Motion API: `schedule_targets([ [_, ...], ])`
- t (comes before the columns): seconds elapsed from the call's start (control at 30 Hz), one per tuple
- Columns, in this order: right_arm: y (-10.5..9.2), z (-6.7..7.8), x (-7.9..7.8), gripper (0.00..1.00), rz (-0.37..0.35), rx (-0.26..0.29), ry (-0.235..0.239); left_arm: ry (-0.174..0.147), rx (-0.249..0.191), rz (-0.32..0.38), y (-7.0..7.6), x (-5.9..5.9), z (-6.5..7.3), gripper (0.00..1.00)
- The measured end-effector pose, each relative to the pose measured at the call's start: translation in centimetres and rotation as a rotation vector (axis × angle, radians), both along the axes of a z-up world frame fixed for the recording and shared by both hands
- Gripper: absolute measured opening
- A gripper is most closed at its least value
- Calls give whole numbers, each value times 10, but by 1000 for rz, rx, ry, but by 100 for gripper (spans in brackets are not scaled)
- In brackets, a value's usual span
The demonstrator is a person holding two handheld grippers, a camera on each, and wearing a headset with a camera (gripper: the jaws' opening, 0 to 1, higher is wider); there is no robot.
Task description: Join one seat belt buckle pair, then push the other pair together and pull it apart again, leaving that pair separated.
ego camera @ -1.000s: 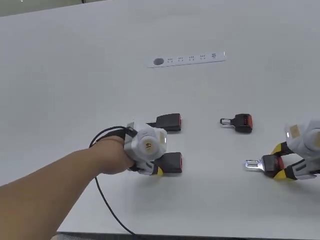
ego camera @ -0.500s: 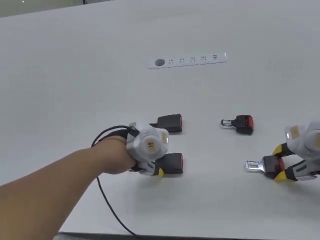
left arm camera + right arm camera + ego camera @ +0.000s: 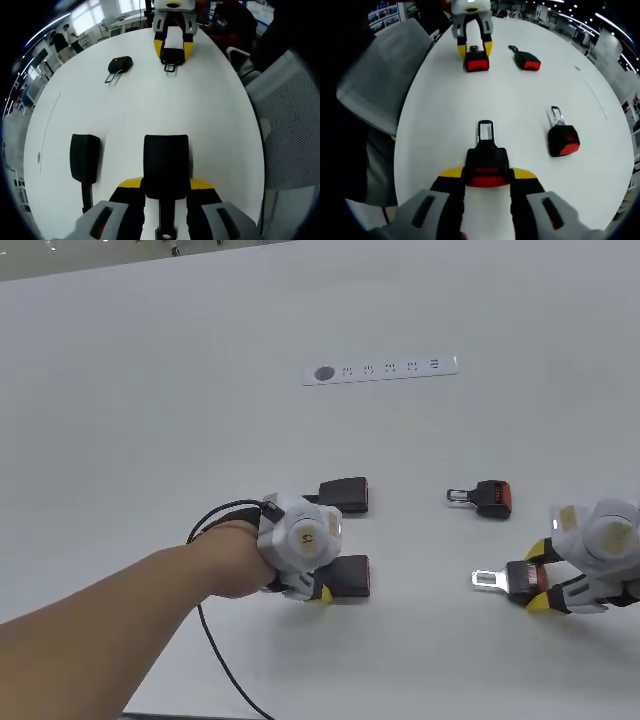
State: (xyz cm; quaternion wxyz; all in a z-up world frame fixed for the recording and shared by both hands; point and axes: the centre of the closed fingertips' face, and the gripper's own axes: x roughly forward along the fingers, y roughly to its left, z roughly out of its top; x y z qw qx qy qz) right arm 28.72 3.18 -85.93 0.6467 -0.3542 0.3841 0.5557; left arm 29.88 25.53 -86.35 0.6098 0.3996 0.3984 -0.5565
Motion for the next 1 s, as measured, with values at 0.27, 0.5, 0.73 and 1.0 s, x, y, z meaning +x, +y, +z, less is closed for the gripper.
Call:
schedule_targets([
  [0.27, 23, 0, 0, 34, 3, 27, 9, 6, 4, -2, 0, 0, 0, 32],
  [0.5, 41, -3, 0, 34, 2, 52, 16, 5, 2, 1, -1, 0, 0, 32],
  [0.73, 67, -4, 4, 34, 13, 77, 1, 7, 5, 3, -2, 0, 0, 32],
  [1.0, 92, -5, 7, 34, 20, 98, -8, 6, 6, 6, -2, 0, 0, 32],
])
